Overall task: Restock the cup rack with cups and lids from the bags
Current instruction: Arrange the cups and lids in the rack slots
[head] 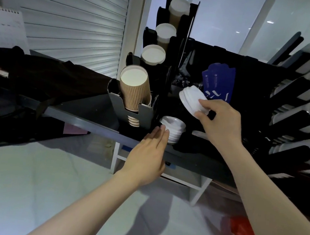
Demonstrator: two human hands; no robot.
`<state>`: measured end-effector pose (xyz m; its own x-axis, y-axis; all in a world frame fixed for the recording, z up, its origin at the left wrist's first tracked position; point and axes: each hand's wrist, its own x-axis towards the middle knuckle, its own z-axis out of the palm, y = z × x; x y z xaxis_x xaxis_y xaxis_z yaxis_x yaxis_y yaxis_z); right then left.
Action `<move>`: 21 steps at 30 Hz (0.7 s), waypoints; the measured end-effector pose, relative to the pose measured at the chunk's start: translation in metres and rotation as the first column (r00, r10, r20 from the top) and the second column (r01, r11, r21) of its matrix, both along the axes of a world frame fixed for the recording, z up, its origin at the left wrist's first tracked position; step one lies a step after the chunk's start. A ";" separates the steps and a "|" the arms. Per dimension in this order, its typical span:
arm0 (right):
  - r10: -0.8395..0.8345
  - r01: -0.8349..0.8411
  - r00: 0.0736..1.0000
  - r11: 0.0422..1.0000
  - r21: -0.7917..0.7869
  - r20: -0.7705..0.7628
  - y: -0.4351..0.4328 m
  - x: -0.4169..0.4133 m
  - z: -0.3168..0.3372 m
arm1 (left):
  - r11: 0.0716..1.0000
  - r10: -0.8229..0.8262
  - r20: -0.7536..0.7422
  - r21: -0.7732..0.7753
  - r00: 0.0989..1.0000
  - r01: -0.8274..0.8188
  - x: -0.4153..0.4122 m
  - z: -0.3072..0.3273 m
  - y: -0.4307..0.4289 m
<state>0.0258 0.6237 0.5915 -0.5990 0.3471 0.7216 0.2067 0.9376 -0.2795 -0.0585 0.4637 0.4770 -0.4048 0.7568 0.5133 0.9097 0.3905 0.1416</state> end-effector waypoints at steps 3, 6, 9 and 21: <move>-0.072 0.072 0.997 0.997 0.005 0.007 0.011 0.017 0.006 | 1.000 -0.012 -0.019 -0.002 1.000 0.012 -0.001 0.003 0.005; -0.135 0.134 0.986 0.991 0.014 0.101 0.020 0.031 0.001 | 1.000 -0.023 -0.043 0.011 0.999 0.024 -0.004 0.009 0.013; -0.162 0.156 0.966 0.987 0.047 0.201 0.022 0.035 -0.009 | 1.000 -0.021 -0.076 0.019 0.997 0.022 -0.008 0.015 0.023; -0.316 0.275 0.880 0.948 0.163 0.354 0.023 0.027 -0.014 | 0.998 0.037 -0.146 -0.041 0.989 -0.043 -0.019 0.018 0.039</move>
